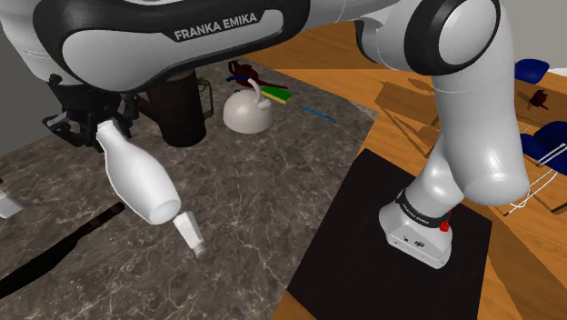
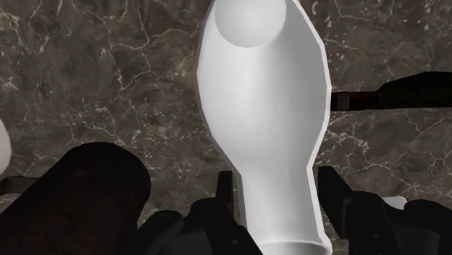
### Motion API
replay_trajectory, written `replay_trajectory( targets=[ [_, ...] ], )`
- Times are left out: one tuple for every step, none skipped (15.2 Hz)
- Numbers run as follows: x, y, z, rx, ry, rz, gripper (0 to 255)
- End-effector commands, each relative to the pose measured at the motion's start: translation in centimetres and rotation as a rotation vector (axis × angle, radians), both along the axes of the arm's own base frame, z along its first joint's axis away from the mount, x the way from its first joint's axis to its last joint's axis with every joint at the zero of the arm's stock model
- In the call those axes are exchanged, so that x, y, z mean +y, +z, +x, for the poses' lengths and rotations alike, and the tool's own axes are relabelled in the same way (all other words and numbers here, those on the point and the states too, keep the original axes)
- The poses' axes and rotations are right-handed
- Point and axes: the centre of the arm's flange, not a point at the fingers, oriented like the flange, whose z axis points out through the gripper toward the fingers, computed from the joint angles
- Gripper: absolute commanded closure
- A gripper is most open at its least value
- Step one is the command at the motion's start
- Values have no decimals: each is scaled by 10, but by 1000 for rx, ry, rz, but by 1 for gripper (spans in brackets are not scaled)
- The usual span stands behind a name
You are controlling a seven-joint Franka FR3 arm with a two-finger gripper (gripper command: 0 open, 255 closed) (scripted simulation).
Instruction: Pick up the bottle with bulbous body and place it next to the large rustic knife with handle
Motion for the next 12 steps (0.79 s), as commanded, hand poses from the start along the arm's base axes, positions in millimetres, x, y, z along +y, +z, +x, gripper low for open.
replay_trajectory(
  targets=[
    [0, -10, 0, -1, 0, 1, 255],
    [0, -10, 0, -1, 0, 1, 255],
    [0, -10, 0, -1, 0, 1, 255],
    [0, -10, 0, -1, 0, 1, 255],
    [0, -10, 0, -1, 0, 1, 255],
    [0, -10, 0, -1, 0, 1, 255],
    [0, -10, 0, -1, 0, 1, 255],
    [0, -10, 0, -1, 0, 1, 255],
    [0, -11, -1, -1, 0, 1, 0],
    [1, -10, 0, -1, 0, 1, 0],
    [1, -10, 0, -1, 0, 1, 0],
    [1, -10, 0, -1, 0, 1, 0]
  ],
)
